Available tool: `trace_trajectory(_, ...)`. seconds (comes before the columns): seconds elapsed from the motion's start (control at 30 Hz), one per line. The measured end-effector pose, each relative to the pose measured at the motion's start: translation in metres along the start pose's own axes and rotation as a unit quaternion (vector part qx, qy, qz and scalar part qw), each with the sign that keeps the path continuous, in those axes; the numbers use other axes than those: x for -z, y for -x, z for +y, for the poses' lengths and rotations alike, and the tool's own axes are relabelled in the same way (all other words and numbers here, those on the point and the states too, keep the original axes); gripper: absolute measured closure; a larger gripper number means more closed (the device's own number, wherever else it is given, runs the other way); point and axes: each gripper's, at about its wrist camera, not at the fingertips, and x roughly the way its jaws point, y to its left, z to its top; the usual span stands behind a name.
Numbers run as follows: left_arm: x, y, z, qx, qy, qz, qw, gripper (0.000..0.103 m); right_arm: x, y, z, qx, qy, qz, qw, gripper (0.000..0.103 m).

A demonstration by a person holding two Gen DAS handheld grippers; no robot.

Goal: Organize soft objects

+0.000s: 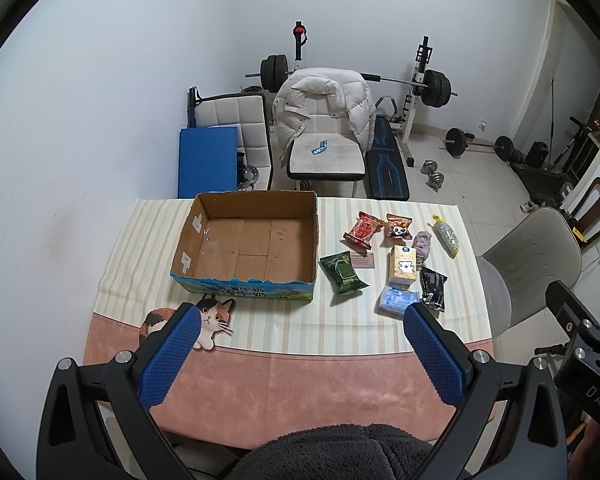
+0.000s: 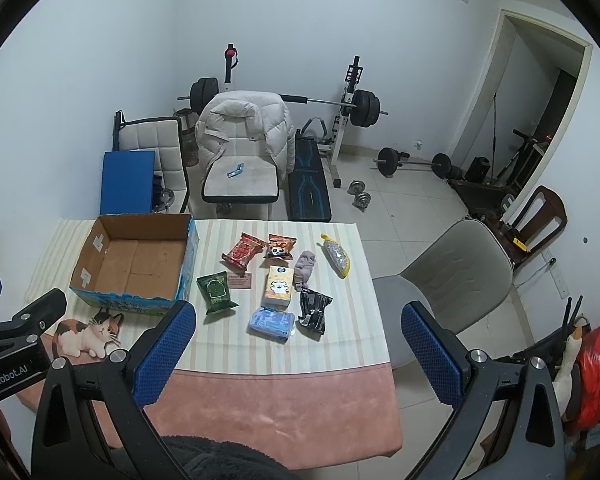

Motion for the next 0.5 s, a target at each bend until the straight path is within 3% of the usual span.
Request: trace_trajectory(0.5,0.002,0.000,-0.003,-0.002,-0.001,-0.001,1.0000,0.000,0.005,-0.012,0.007,-0.002,0.006,-0.001,1.000,0.000)
